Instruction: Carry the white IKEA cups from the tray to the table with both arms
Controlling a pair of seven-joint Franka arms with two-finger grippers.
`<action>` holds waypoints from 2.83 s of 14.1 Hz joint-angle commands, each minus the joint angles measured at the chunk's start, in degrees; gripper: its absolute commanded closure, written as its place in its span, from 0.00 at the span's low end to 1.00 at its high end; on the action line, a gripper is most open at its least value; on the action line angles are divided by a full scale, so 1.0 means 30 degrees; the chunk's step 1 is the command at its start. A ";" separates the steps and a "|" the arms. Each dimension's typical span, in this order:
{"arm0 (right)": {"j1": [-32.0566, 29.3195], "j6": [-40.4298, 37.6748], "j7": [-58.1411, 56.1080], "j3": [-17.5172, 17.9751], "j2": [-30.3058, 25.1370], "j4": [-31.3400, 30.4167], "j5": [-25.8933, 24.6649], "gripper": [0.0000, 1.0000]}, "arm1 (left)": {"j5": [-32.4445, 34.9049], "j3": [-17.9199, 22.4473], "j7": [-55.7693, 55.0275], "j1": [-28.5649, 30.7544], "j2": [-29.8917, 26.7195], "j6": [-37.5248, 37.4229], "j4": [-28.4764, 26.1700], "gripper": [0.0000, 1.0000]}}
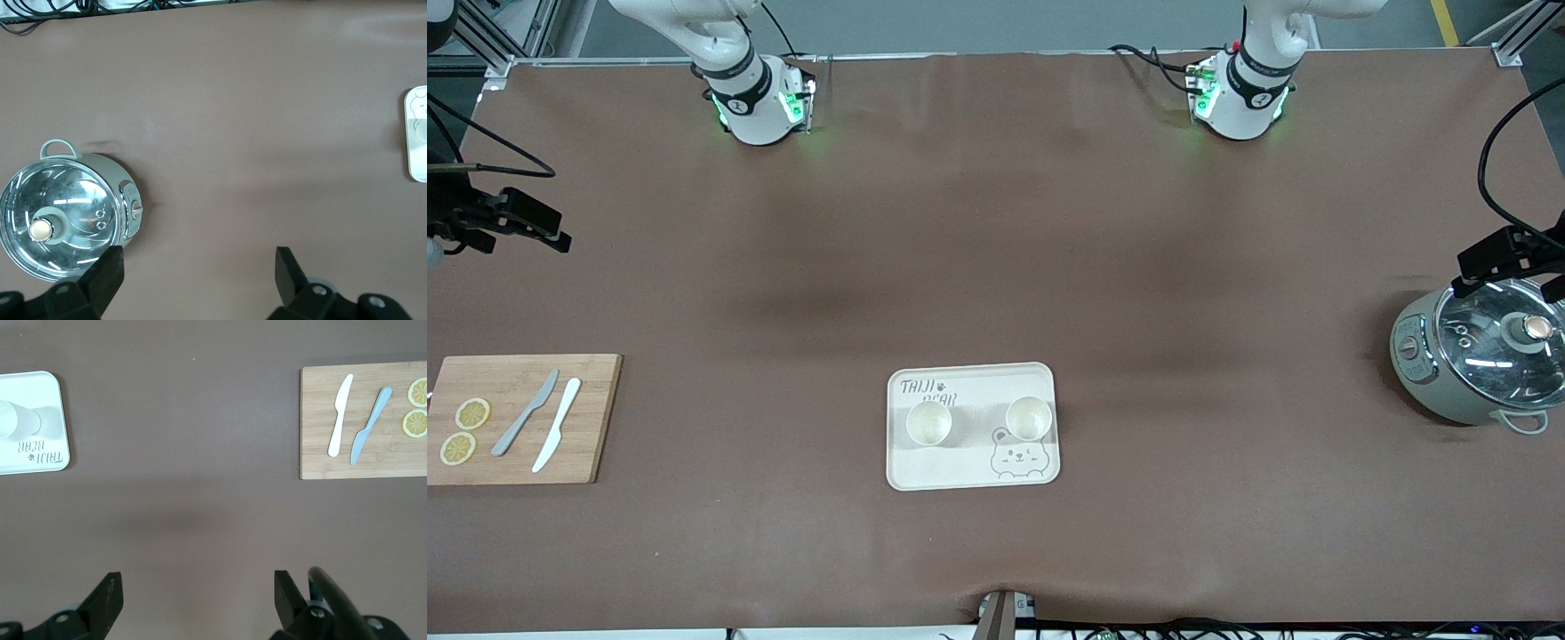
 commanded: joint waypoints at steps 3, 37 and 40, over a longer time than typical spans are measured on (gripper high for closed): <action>0.0231 0.0109 0.0299 0.0004 -0.0152 -0.0012 0.0095 0.00 | 0.0203 -0.0149 0.0041 -0.0155 0.0844 -0.0357 -0.0079 0.00; 0.9429 0.9540 1.1667 0.0063 1.2971 0.6229 -0.0139 0.00 | -0.3079 -0.0940 -1.3839 -0.6274 1.0247 1.0272 0.0272 0.00; 0.9460 1.0153 1.1667 0.0034 1.3499 0.6229 -0.0169 0.00 | -0.3050 -0.0882 -1.5773 -0.7387 1.1126 1.1768 0.0477 0.00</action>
